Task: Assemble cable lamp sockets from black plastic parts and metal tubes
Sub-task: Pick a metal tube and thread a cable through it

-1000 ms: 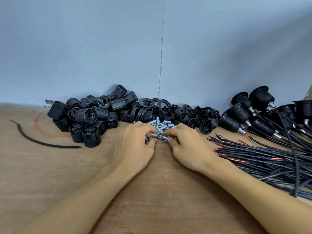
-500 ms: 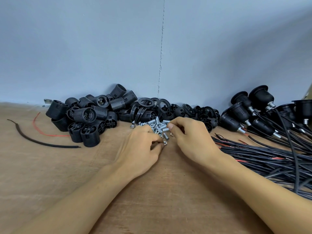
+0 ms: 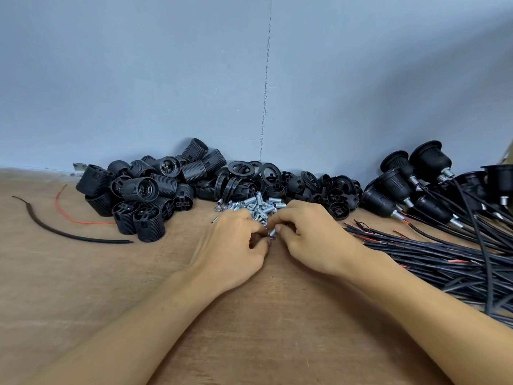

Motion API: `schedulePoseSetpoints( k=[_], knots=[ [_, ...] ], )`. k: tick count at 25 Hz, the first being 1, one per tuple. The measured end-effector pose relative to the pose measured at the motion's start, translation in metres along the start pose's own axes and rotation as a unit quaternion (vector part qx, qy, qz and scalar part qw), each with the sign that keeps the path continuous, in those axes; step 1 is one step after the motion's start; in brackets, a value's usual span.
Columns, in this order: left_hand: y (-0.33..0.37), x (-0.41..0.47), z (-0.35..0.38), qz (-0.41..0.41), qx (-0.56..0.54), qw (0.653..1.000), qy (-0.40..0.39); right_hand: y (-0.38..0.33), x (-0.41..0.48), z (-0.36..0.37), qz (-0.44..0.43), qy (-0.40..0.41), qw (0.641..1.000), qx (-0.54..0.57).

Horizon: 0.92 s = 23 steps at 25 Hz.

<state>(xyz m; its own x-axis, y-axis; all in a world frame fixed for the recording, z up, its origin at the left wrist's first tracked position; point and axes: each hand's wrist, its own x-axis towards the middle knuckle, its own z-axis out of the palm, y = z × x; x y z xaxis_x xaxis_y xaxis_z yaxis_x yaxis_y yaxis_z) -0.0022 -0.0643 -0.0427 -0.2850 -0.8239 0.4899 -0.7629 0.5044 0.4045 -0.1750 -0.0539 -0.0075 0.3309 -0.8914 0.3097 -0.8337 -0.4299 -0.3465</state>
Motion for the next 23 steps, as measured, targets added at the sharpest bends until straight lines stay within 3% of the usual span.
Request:
schedulePoseSetpoints(
  k=[5, 16, 23],
  knots=[
    [0.0005, 0.0001, -0.001, 0.006, 0.002, 1.0, -0.008, 0.0018, 0.0, 0.0009, -0.016, -0.025, 0.999, -0.033],
    [0.0017, -0.0009, -0.0021, 0.004, -0.007, 1.0, -0.021, 0.0017, -0.0029, 0.0033, -0.098, 0.005, 0.994, -0.044],
    [0.0028, -0.0027, -0.004, -0.021, -0.004, 1.0, -0.01, 0.0086, -0.0039, 0.0097, 0.0, 0.034, 0.998, 0.058]
  ],
)
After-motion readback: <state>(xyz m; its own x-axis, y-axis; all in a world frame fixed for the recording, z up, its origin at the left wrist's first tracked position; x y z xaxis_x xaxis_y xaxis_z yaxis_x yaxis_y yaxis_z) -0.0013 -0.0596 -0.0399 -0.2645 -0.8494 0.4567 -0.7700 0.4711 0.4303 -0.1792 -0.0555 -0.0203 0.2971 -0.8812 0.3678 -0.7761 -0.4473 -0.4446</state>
